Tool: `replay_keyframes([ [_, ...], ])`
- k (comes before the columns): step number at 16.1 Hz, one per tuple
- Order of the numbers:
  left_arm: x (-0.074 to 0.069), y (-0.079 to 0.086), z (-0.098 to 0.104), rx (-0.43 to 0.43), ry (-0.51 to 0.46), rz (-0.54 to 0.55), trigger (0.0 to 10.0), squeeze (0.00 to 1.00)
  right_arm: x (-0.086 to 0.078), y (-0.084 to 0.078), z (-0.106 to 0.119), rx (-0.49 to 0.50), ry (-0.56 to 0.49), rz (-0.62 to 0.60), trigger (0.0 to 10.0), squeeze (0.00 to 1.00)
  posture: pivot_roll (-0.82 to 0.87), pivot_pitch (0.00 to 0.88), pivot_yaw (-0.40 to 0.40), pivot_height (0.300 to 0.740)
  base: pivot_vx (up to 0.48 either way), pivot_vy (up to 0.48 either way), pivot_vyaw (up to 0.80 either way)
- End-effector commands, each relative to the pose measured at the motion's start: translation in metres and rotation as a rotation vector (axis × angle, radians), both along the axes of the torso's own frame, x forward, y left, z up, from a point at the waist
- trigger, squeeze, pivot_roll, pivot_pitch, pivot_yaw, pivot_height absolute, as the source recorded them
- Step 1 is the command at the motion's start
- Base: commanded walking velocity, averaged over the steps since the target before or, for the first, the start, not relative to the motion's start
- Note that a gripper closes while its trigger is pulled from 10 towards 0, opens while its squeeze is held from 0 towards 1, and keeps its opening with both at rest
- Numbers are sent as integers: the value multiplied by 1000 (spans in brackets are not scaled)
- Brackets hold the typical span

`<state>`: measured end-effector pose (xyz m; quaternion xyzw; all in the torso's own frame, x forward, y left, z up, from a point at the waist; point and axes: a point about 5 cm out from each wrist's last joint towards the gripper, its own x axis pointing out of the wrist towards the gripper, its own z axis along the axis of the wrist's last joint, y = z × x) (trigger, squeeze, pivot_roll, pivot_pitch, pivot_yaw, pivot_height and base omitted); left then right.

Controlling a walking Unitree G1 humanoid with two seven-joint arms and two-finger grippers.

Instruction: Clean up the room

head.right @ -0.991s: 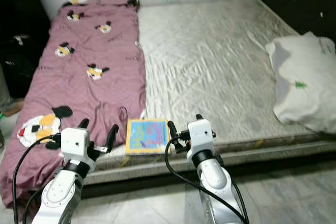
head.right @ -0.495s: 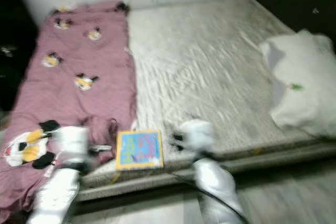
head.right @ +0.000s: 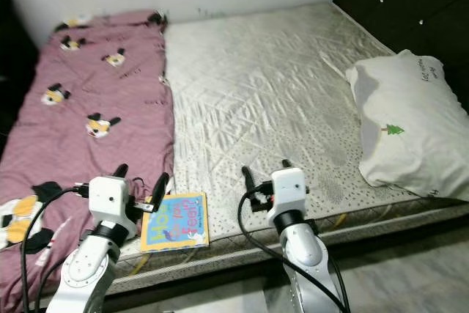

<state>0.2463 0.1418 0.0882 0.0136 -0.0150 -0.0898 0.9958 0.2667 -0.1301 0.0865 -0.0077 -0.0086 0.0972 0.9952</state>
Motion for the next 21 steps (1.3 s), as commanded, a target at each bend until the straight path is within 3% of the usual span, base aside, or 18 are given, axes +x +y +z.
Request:
replay_keyframes([
  [1,6,2,3,23,-11,0,10000,0,2,0,3,29,-18,-32,10000,0,27,60,120,740,0,0,0],
  [5,24,-7,9,20,-33,-43,10000,0,4,-2,2,-12,-29,-26,10000,0,-16,54,143,740,0,0,0],
  [10,8,-3,-1,-10,-24,70,10000,0,26,13,4,-84,-12,149,10000,0,56,52,-14,740,0,0,0],
  [14,8,12,4,-4,-61,176,10000,0,41,32,13,-116,-21,275,10000,0,91,66,-100,740,0,0,0],
  [17,5,24,3,8,-58,208,10000,0,44,44,15,-110,-42,306,10000,0,109,66,-71,740,0,0,0],
  [21,9,33,2,36,-54,225,10000,0,42,41,7,-49,-25,247,10000,0,106,25,-26,740,0,0,0],
])
